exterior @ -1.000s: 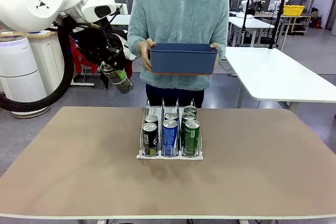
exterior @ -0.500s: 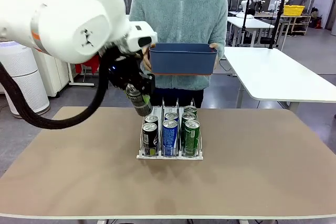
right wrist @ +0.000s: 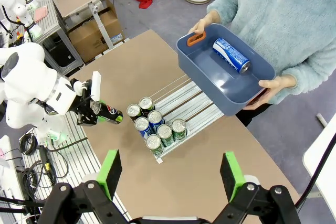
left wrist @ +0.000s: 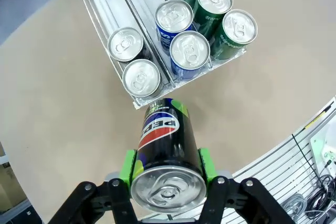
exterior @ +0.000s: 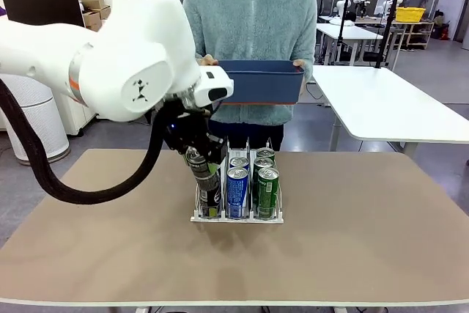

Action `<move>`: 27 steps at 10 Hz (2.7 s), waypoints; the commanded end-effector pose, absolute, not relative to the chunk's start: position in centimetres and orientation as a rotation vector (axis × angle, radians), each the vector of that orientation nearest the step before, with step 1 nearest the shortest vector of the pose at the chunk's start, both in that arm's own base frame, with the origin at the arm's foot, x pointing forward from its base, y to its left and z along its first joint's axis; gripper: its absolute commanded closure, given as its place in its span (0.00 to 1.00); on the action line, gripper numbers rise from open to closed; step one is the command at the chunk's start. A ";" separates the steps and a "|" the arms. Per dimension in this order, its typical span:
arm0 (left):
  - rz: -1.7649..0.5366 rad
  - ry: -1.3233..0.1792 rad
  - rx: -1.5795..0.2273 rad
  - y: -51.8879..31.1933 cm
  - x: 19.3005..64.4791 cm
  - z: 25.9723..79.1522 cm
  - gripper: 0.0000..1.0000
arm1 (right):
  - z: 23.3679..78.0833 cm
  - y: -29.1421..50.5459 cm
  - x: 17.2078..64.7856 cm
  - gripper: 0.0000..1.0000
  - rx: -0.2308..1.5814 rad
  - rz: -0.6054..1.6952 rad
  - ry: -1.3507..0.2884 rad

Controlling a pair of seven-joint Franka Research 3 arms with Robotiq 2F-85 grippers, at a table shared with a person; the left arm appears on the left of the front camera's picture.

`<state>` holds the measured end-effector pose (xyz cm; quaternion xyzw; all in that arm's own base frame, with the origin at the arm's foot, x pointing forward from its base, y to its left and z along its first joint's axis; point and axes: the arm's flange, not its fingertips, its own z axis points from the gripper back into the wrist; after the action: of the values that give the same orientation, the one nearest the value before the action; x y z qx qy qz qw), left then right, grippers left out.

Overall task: Fill the beverage cans into the dispenser.
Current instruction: Place the picked Pepsi coke in the line of the Automatic Can Dispenser with the same cans.

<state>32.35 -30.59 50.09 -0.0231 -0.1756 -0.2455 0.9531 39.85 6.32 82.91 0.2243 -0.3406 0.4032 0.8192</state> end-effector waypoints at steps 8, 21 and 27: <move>-0.552 -0.323 -0.097 -31.6 32.4 47.4 0.42 | 83.0 6.2 39.8 0.00 0.480 0.861 -0.718; -0.499 -0.258 -0.045 -30.6 35.5 43.1 0.42 | 83.0 6.2 39.8 0.00 0.480 0.861 -0.718; -0.448 -0.284 -0.063 -29.8 39.5 42.0 0.42 | 83.0 6.2 39.8 0.00 0.480 0.861 -0.718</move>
<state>37.89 -29.35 41.35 -0.0356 -0.1124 -0.2214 0.9680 39.86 6.32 82.91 0.2243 -0.3406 0.4032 0.8192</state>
